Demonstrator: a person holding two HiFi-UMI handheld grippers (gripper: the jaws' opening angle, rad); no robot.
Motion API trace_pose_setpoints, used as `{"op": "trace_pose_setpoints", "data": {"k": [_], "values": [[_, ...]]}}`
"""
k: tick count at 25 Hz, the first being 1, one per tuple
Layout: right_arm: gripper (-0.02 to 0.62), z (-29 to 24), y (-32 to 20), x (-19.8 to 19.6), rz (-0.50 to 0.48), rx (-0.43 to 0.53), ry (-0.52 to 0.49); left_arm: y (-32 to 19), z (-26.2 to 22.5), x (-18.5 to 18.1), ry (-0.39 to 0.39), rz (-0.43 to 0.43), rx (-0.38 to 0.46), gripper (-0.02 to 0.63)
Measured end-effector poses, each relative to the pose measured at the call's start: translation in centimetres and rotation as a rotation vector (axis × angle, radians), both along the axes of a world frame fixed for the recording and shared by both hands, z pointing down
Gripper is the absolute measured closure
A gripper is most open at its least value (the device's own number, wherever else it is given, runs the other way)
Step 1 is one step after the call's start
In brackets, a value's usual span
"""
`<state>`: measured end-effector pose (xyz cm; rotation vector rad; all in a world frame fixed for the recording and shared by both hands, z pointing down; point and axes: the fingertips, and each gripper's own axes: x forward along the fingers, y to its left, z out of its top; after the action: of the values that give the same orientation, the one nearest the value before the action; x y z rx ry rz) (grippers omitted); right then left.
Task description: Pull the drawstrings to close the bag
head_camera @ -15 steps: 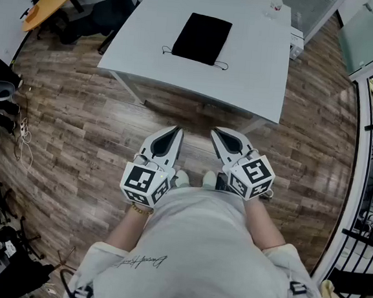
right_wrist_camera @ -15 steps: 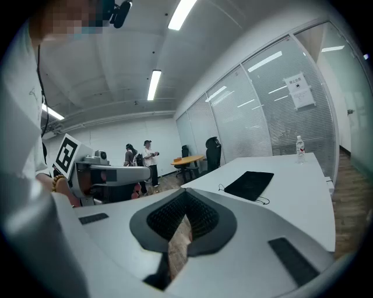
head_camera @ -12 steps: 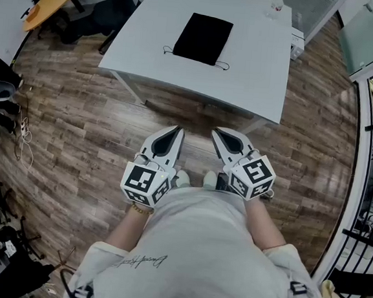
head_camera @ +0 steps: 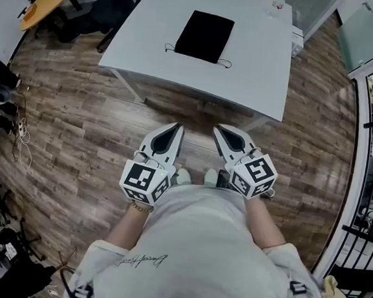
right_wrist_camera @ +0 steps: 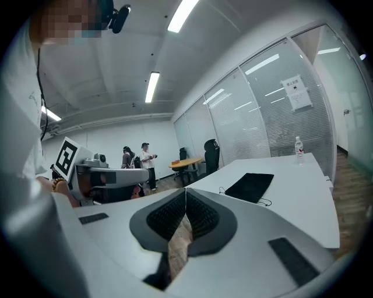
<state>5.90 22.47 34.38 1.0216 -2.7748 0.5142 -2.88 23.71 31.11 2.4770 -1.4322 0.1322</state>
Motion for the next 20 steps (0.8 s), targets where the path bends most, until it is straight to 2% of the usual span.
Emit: {"op": "trace_pose_setpoints", "data": {"k": [7,20], "values": [[0.572,-0.2,0.1,-1.9,0.017,0.035,0.024,-0.1,-0.1,-2.0,0.009,0.011,0.016,0.597],[0.572,0.7,-0.6,-3.7,0.046,0.003,0.022,-1.0,0.2,-4.3,0.022,0.02,0.018,0.597]]}}
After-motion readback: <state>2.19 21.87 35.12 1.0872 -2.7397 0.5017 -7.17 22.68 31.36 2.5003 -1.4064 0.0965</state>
